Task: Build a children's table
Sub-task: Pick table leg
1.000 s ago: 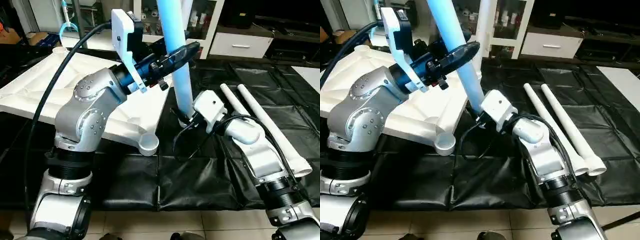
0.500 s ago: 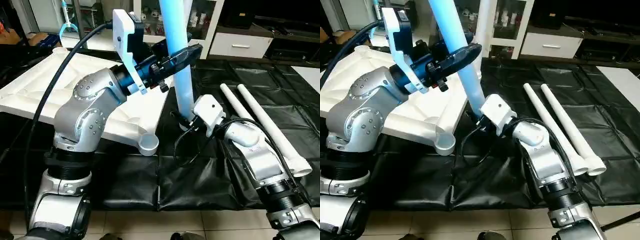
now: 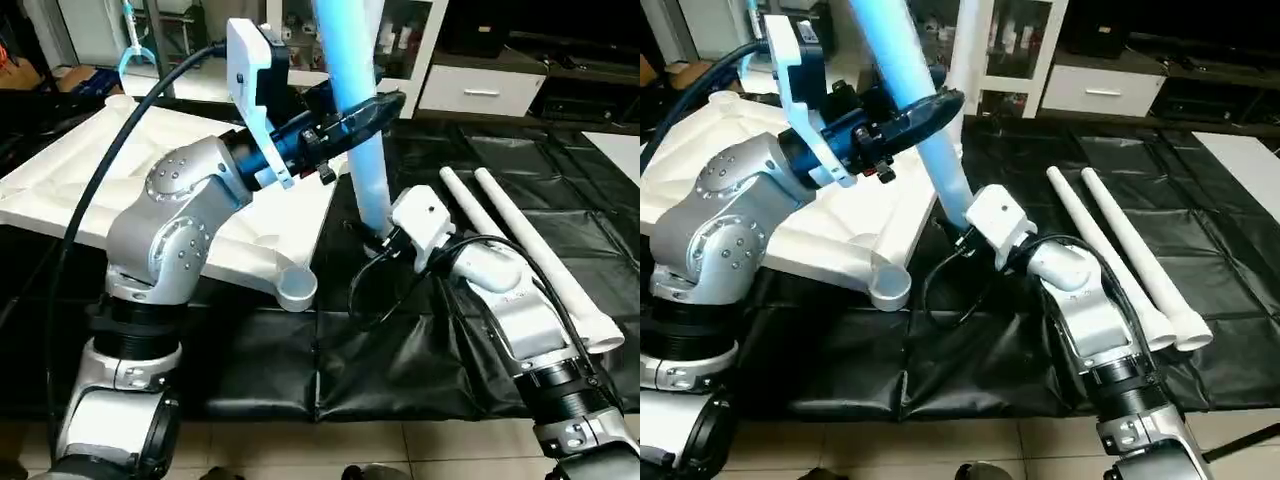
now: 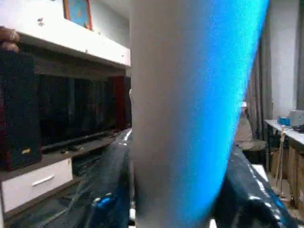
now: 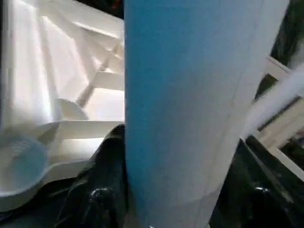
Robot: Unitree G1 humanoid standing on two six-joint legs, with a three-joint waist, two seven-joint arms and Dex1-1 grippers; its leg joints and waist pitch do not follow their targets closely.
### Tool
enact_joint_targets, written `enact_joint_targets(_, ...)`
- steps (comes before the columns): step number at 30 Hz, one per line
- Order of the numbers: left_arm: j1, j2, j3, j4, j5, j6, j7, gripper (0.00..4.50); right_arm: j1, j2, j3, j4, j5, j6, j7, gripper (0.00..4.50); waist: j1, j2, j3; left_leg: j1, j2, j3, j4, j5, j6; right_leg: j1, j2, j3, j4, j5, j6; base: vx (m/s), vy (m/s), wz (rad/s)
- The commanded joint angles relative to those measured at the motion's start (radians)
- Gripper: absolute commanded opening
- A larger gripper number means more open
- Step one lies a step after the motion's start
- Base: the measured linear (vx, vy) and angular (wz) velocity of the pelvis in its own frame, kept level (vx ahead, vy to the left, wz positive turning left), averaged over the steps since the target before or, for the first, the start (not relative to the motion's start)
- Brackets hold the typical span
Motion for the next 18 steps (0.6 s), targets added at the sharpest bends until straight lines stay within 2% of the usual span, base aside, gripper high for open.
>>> enact_joint_targets(1,-0.004,0.007,-0.013,0.016,0.024,-0.002,-0.003,2.73,-0.028,0.002,-0.064,0.009,0.023,0.035,-0.05,1.88,-0.002,0.03,-0.082,0.023,0.006,-0.002,-0.081,-0.396,-0.03,0.052,-0.018,0.022,-0.072,-0.402,-0.14,0.0,0.0,0.0)
enact_joint_targets(2,-0.004,0.007,-0.013,0.016,0.024,-0.002,-0.003,2.81,-0.028,0.002,-0.064,0.009,0.023,0.035,-0.05,1.88,-0.003,0.028,-0.082,0.022,0.005,-0.001,-0.081,-0.395,-0.03,0.052,-0.018,0.022,-0.071,-0.4,-0.14,0.0,0.0,0.0)
enact_joint_targets(3,-0.005,0.002,-0.005,0.026,0.026,-0.007,0.01,2.81,-0.043,0.02,-0.114,0.019,0.055,0.072,-0.098,1.88,-0.002,0.028,-0.082,0.023,0.005,-0.002,-0.081,-0.396,-0.03,0.052,-0.017,0.021,-0.071,-0.4,-0.141,0.0,0.0,0.0)
enact_joint_targets(4,-0.006,-0.001,0.001,0.036,0.035,-0.017,0.022,2.81,-0.058,0.033,-0.158,0.032,0.079,0.1,-0.143,1.88,-0.003,0.034,-0.082,0.024,0.004,-0.002,-0.081,-0.395,-0.031,0.051,-0.018,0.022,-0.069,-0.394,-0.145,0.0,0.0,0.0)
enact_joint_targets(5,-0.008,-0.005,0.006,0.044,0.042,-0.027,0.033,2.88,-0.072,0.04,-0.193,0.045,0.098,0.117,-0.18,1.88,-0.005,0.031,-0.083,0.023,0.003,-0.002,-0.081,-0.395,-0.034,0.051,-0.017,0.02,-0.071,-0.396,-0.143,0.0,0.0,0.0)
enact_joint_targets(6,-0.008,-0.009,0.011,0.049,0.038,-0.026,0.038,3.09,-0.082,0.044,-0.218,0.057,0.111,0.128,-0.203,1.88,-0.003,0.031,-0.084,0.026,0.003,-0.001,-0.079,-0.398,-0.036,0.05,-0.017,0.02,-0.071,-0.397,-0.142,0.0,0.0,0.0)
enact_joint_targets(8,-0.004,-0.009,0.013,0.046,0.037,-0.004,0.056,3.17,-0.102,0.046,-0.276,0.087,0.161,0.146,-0.228,1.88,-0.001,0.034,-0.084,0.025,0.002,0.001,-0.079,-0.384,-0.034,0.051,-0.016,0.02,-0.069,-0.385,-0.142,0.0,0.0,0.0)
enact_joint_targets(11,-0.004,-0.018,0.026,0.064,0.055,0.026,0.126,3.2,-0.105,0.05,-0.31,0.097,0.198,0.161,-0.239,1.88,-0.001,0.032,-0.088,0.017,0.0,0.003,-0.078,-0.35,-0.022,0.059,-0.017,0.02,-0.064,-0.361,-0.14,0.0,0.0,0.0)
enact_joint_targets(12,-0.01,-0.039,0.064,0.115,0.1,0.044,0.262,3.49,-0.109,0.066,-0.358,0.099,0.257,0.187,-0.26,1.88,0.0,0.035,-0.088,0.016,0.0,0.002,-0.078,-0.34,-0.021,0.059,-0.017,0.02,-0.065,-0.359,-0.14,0.0,0.0,0.0)
enact_joint_targets(13,-0.013,-0.051,0.089,0.144,0.118,0.064,0.341,3.57,-0.11,0.075,-0.384,0.098,0.29,0.203,-0.269,1.88,-0.004,0.033,-0.088,0.018,-0.001,0.006,-0.074,-0.337,-0.014,0.057,-0.013,0.02,-0.065,-0.35,-0.137,0.0,0.0,0.0)
enact_joint_targets(14,-0.018,-0.071,0.153,0.21,0.139,0.154,0.497,3.57,-0.108,0.086,-0.427,0.091,0.357,0.245,-0.265,1.88,-0.003,0.032,-0.089,0.017,-0.004,0.005,-0.073,-0.333,-0.009,0.059,-0.013,0.018,-0.069,-0.365,-0.13,0.0,0.0,0.0)
enact_joint_targets(15,-0.01,-0.074,0.184,0.25,0.169,0.225,0.597,3.59,-0.101,0.095,-0.457,0.076,0.42,0.295,-0.249,1.88,-0.003,0.033,-0.092,0.017,-0.008,0.006,-0.068,-0.322,-0.002,0.06,-0.012,0.016,-0.068,-0.376,-0.117,0.0,0.0,0.0)
enact_joint_targets(16,0.009,-0.067,0.204,0.274,0.186,0.284,0.649,3.59,-0.086,0.099,-0.481,0.048,0.5,0.371,-0.212,1.88,-0.007,0.034,-0.091,0.015,-0.011,0.004,-0.068,-0.319,0.005,0.062,-0.008,0.012,-0.07,-0.405,-0.099,0.0,0.0,0.0)
enact_joint_targets(17,0.018,-0.064,0.208,0.277,0.187,0.293,0.652,3.59,-0.08,0.1,-0.486,0.037,0.529,0.4,-0.197,1.88,-0.006,0.035,-0.092,0.015,-0.015,0.003,-0.068,-0.312,0.017,0.064,-0.009,0.007,-0.081,-0.438,-0.08,0.0,0.0,0.0)
enact_joint_targets(18,0.046,-0.058,0.209,0.264,0.193,0.286,0.649,3.59,-0.06,0.095,-0.491,0.004,0.597,0.467,-0.148,1.87,-0.006,0.037,-0.092,0.012,-0.013,0.002,-0.07,-0.307,0.017,0.062,-0.011,0.006,-0.084,-0.45,-0.076,0.0,0.0,0.0)
